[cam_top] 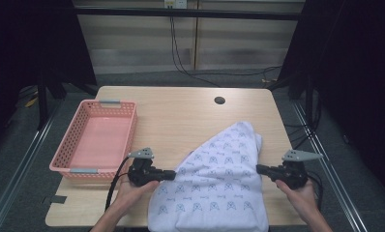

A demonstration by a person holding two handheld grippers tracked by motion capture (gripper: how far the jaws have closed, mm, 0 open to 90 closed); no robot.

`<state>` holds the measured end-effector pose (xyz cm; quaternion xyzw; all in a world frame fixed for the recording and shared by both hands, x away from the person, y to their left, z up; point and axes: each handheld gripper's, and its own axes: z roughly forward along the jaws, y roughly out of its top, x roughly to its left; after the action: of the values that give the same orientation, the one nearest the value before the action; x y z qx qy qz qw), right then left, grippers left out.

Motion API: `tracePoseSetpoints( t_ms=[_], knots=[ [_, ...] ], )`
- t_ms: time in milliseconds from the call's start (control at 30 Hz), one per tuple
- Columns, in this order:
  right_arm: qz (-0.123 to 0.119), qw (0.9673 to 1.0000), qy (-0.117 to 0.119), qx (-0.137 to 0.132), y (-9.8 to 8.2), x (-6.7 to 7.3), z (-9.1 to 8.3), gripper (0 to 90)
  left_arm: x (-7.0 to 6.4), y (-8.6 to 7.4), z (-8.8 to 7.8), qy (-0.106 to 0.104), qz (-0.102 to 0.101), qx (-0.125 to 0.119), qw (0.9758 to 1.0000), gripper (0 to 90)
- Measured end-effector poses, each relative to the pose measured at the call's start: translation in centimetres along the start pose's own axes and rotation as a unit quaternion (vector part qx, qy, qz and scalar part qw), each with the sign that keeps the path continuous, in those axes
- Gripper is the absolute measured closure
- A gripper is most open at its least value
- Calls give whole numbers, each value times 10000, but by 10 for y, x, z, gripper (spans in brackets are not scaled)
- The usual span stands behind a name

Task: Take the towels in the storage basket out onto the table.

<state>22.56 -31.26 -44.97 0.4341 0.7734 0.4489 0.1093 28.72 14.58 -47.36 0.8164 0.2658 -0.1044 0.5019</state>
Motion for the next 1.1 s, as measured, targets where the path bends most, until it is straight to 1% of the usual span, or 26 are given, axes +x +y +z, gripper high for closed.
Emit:
tracePoseSetpoints(
  t_ms=[33,67,100,167,200,233,267,300,333,367,400,433,467,500,567,633,700,767,833,900,933,967,1000,1033,1067,1100],
  knots=[
    [-35,10000,3,-1,-4,8,-8,899,-10,-5,-7,-64,81,20,9999,875],
    [-98,9999,93,37,-11,18,-21,898,-16,-7,-10,-143,84,11,9999,874],
    [-83,9999,113,20,-15,23,-27,898,-21,-10,-14,-243,123,22,9996,874],
    [-94,9997,216,118,-25,34,-39,898,-34,-20,-20,-585,77,11,9983,871],
    [-79,9995,233,213,-33,41,-43,898,-38,-24,-21,-689,87,51,9976,868],
    [-91,9991,256,310,-37,44,-45,898,-43,-29,-22,-766,114,156,9969,865],
    [-109,9983,280,497,-44,50,-45,897,-45,-33,-22,-790,92,203,9966,849],
    [-103,9979,297,561,-48,53,-45,896,-47,-37,-22,-857,41,298,9959,821],
    [-73,9973,359,640,-53,55,-44,888,-47,-39,-23,-870,-11,317,9957,755],
    [-87,9971,334,678,-54,55,-42,857,-46,-40,-23,-837,-34,314,9960,715],
    [-101,9976,328,604,-53,54,-42,819,-44,-40,-23,-792,-58,313,9964,693],
    [-90,9979,360,534,-51,53,-42,780,-41,-37,-22,-652,-111,306,9973,668],
    [-99,9982,336,494,-48,49,-40,713,-38,-33,-21,-443,-100,360,9983,627],
    [-72,9984,257,492,-44,46,-37,680,-36,-29,-18,-248,26,442,9987,625],
    [-238,9985,217,445,-35,43,-30,629,-27,-21,-10,-163,20,422,9990,626],
    [-264,9988,160,384,-25,36,-19,592,-17,-11,7,68,61,528,9986,647],
    [-356,9988,37,341,-13,28,-7,556,-8,-3,22,154,77,614,9980,653],
    [-350,9990,-143,218,2,17,6,545,3,9,42,166,-14,643,9978,652],
    [-347,9989,-269,145,16,4,16,521,7,17,52,286,19,659,9974,647],
    [-348,9984,-419,154,26,-7,26,515,9,23,62,222,49,737,9970,634],
    [-333,9982,-468,171,33,-15,33,497,7,25,67,268,33,715,9971,633],
    [-299,9982,-487,172,38,-20,39,489,6,26,72,235,50,780,9967,630],
    [-298,9981,-506,207,42,-25,45,485,4,26,78,272,146,917,9953,629],
    [-287,9975,-611,211,46,-29,53,475,3,25,81,312,189,979,9945,627],
    [-244,9975,-616,236,49,-32,57,469,2,24,84,267,172,1026,9942,625],
    [-213,9973,-654,274,51,-35,63,467,1,24,87,329,173,1066,9936,625]
  ],
)
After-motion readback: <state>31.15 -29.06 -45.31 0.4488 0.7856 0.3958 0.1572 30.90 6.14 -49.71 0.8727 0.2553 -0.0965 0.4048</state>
